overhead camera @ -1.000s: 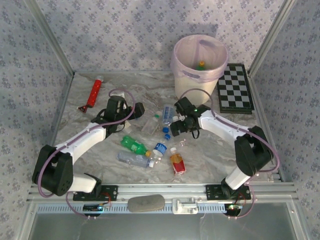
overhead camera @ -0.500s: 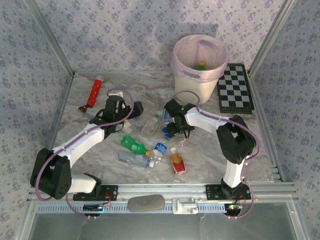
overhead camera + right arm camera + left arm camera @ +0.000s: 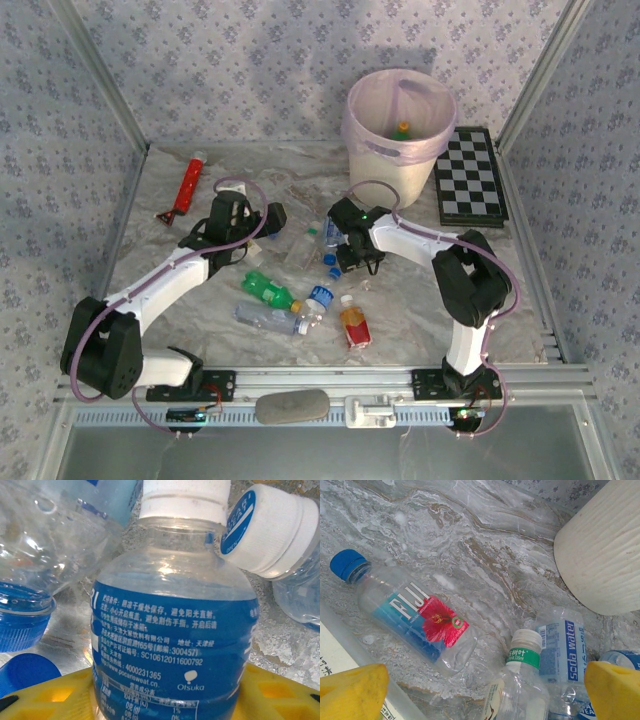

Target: Put the plastic bottles in the bin

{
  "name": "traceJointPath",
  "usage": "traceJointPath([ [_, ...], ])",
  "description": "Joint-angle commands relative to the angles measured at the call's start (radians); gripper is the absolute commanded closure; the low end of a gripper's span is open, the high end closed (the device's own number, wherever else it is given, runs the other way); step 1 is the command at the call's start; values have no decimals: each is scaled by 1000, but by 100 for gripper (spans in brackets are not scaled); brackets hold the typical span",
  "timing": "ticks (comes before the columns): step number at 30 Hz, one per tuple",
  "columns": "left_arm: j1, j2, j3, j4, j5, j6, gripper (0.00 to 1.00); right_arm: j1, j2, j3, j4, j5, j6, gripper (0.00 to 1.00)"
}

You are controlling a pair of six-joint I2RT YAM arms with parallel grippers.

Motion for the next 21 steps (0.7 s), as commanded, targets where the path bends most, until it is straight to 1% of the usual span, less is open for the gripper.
traceJointPath([
  [1,-5,-22,-11,-15,-18,14,0,2,-13,5,-2,-6,5,48],
  [4,-5,-27,-14,-17,-26,16,0,-11,-50,-4,17,-56,4,51],
  [7,10,-32,-21,-15,-27,5,0,-31,-123,-35,81,-116,-1,51],
  [10,55,-46,-49,11,2,-40,0,-54,-207,-61,163,-181,-12,51],
  [11,74,-54,-65,25,13,-58,0,-66,-230,-61,187,-210,-41,51],
  [14,120,-80,-98,38,22,-85,0,-99,-273,-61,219,-318,-46,50],
  [17,157,-113,-122,38,17,-93,0,-114,-298,-19,237,-368,-69,50],
  [21,177,-155,-154,36,-7,-95,0,-149,-290,103,260,-412,-88,50],
])
